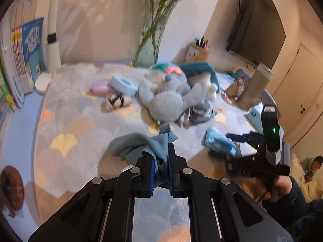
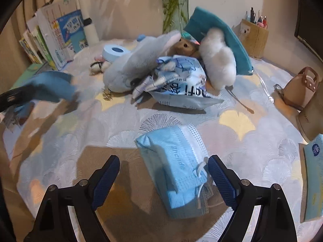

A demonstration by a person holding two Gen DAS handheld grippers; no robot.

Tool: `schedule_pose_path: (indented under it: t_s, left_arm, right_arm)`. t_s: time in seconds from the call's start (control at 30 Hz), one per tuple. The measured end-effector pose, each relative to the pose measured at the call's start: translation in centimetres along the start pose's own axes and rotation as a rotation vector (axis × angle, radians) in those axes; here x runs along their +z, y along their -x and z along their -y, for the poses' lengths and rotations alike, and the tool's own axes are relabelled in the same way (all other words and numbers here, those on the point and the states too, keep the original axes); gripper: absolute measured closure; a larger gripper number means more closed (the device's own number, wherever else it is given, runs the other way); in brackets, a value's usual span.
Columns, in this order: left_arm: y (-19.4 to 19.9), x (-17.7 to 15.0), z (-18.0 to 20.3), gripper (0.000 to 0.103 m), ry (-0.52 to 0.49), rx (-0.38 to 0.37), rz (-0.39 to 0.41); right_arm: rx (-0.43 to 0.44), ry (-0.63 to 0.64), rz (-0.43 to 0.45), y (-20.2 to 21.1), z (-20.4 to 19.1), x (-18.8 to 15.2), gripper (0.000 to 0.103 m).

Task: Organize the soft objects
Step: 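Grasp the blue cloth with the left gripper and the blue mask with the right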

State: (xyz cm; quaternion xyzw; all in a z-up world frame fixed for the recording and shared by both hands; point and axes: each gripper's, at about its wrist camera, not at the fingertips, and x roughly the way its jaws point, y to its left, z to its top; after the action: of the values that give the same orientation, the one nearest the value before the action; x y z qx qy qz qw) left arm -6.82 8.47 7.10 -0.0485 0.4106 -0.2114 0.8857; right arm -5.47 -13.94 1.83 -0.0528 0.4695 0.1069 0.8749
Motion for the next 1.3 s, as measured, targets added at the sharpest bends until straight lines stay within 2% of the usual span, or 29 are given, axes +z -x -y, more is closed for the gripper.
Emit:
schedule_pose_path:
  t_s: [0.03,0.07,0.1,0.17,0.27,0.43,0.53,0.57,0.6,0.63,0.67,0.7,0.8,0.87,0.97,1.1,1.2,1.27,1.3]
  left_arm:
    - [-0.7,-0.1,-0.3,0.093,0.01,0.024,-0.015]
    - [-1.4,-0.3,-0.7,0.092,0.026,0.06,-0.028]
    - [-2.2,-0.4,-1.3,0.083,0.048,0.105,-0.037]
    - [-3.7,-0.4,-2.3,0.072,0.069,0.167,-0.056]
    - [-6.3,-0.3,-3.6,0.072,0.072,0.23,-0.097]
    - [-6.4,0.0,-4.7,0.064,0.129,0.19,-0.088]
    - [-6.1,-0.3,-4.6,0.062,0.115,0.187,-0.102]
    - [-5.9,-0.7,-4.3,0.06,0.108,0.176,-0.11]
    - [-5.6,-1.1,-4.1,0.05,0.098,0.159,-0.119]
    - [-5.2,-1.5,-3.8,0.042,0.089,0.135,-0.129]
    - [-5.0,-1.8,-3.8,0.027,0.087,0.121,-0.134]
    - [-4.5,-2.3,-3.6,0.021,0.085,0.102,-0.142]
    - [-3.5,-3.2,-3.1,0.021,0.067,0.06,-0.162]
    - [-3.0,-3.5,-2.9,0.021,0.059,0.077,-0.173]
    - [-2.5,-3.2,-2.8,0.021,0.065,0.125,-0.145]
    - [-2.4,-1.5,-3.6,0.021,0.143,0.089,-0.094]
    - [-3.6,-0.4,-4.1,0.021,0.166,0.135,-0.095]
    - [-4.3,-0.2,-4.4,0.024,0.177,0.132,-0.088]
    - [-4.8,-0.1,-4.6,0.032,0.189,0.126,-0.094]
  right_arm:
    - [-0.027,0.006,0.011,0.1,0.0,0.0,0.04]
    - [-0.021,0.011,0.024,0.4,0.2,0.0,0.055]
    - [-0.005,0.009,0.033,0.7,0.4,0.0,0.073]
    - [-0.002,0.003,0.043,1.2,0.8,-0.1,0.077]
    - [-0.008,0.001,0.035,1.3,1.3,-0.6,0.077]
    - [0.028,-0.039,0.034,1.2,1.9,-0.7,0.077]
    - [0.039,-0.032,0.031,1.4,1.9,-0.9,0.066]
    - [0.033,-0.028,0.029,1.4,2.0,-1.0,0.05]
    - [0.019,-0.028,0.026,1.4,2.0,-1.2,0.035]
    - [0.013,-0.029,0.02,1.4,2.0,-1.4,0.03]
    - [0.015,-0.034,0.015,1.5,2.1,-1.7,0.027]
    - [0.022,-0.038,0.011,1.5,2.3,-1.9,0.027]
    - [0.043,-0.04,0.008,1.8,2.8,-1.9,0.025]
    - [0.047,-0.042,0.006,1.8,2.9,-1.9,0.025]
    - [0.051,-0.041,0.003,1.9,2.8,-1.9,0.025]
    - [0.047,-0.025,0.009,2.2,2.4,-1.8,0.025]
    - [0.041,-0.03,0.009,2.2,2.1,-1.7,0.025]
    - [0.046,-0.035,0.004,2.0,2.3,-1.6,0.025]
    - [0.049,-0.041,-0.001,1.8,2.4,-1.6,0.025]
